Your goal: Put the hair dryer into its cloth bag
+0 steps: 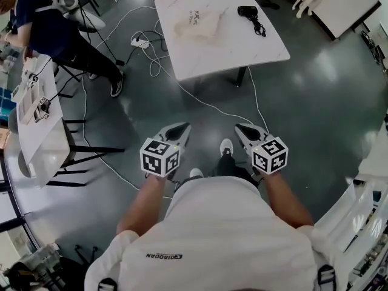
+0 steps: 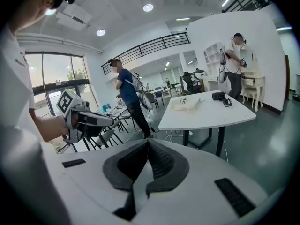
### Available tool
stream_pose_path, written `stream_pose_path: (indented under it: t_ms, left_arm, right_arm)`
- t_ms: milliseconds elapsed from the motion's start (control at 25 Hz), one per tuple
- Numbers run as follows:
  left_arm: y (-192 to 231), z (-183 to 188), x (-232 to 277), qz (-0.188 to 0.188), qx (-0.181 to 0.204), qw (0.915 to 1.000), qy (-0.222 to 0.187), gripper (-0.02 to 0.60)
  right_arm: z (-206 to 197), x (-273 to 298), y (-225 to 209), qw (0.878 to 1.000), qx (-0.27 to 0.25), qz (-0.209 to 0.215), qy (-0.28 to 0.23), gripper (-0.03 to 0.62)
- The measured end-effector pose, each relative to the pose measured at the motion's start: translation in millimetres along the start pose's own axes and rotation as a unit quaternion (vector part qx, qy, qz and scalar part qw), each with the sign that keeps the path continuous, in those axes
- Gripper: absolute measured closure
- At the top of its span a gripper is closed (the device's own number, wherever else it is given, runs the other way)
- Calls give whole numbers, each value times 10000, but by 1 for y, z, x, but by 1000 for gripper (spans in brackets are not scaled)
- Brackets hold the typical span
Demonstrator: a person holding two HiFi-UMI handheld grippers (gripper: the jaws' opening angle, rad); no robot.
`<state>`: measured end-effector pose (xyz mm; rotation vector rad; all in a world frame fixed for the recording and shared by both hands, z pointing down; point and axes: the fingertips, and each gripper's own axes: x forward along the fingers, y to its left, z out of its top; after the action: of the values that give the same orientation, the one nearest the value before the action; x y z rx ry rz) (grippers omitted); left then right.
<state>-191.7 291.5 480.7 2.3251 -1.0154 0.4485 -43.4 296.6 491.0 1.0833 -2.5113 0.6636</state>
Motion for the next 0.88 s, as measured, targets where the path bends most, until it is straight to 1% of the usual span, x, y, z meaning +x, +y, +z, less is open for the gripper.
stream_pose_path:
  t_ms: [200,440,640,880]
  left_arm:
    - [-2,27,43,112,58,9999,111,549]
    - [-7,77,97,282,100,9996,21,549]
    - [-4,110,135,569,63,9983,-94,549]
    - [-4,137,161,876,0,9960,-201,549]
  right_arm:
    - [33,7,-50,9997,48,131,-182,571]
    - [60,12,-108,9992,44,332,-226,571]
    - [86,18,-154,9978,-66,586,-313,571]
    - [107,22,-191,9959,-181,836,-306,571]
